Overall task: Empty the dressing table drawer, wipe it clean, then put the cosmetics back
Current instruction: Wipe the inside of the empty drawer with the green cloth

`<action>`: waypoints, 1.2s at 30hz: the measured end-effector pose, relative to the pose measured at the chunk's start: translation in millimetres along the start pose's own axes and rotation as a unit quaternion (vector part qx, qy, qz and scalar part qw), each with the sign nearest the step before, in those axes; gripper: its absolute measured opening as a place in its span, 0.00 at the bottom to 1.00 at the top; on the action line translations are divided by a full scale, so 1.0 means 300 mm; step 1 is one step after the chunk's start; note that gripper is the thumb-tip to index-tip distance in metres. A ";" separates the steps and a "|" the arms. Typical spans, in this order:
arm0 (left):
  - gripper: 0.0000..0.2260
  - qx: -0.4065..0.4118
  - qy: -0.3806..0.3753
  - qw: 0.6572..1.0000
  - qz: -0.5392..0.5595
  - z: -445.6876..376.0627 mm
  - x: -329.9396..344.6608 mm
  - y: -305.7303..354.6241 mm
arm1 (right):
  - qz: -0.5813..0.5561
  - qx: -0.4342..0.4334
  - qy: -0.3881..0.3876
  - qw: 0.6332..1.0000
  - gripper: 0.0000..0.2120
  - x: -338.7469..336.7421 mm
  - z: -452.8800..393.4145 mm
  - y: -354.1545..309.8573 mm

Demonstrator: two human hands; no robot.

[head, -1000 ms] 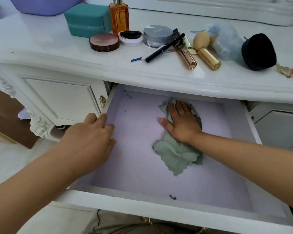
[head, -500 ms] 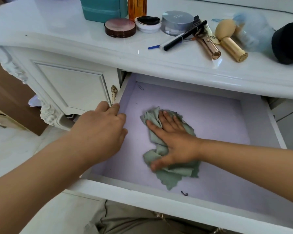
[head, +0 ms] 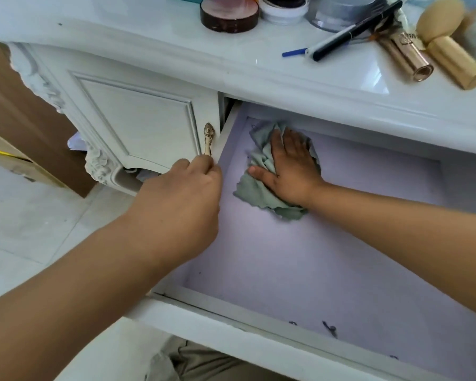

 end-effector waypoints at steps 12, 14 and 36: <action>0.26 0.002 -0.016 0.999 0.044 -0.006 0.001 -0.009 | 0.013 -0.088 -0.046 0.995 0.46 -0.012 -0.138 -0.029; 0.26 -0.002 -0.022 0.998 0.060 -0.006 -0.002 -0.011 | 0.011 -0.103 -0.047 0.994 0.43 -0.012 -0.121 -0.035; 0.26 0.032 -0.090 0.995 -0.018 -0.002 0.014 -0.006 | -0.031 -0.413 -0.120 0.902 0.26 0.083 0.328 -0.143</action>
Point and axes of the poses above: each hand's wrist, its own z-axis away from the middle knuckle, its own x-axis out of the palm, y = z × x, the point moved 2 cm from there along -z, towards the middle knuckle, and after that the axes turned 3 degrees about -x, right-handed, at the moved point
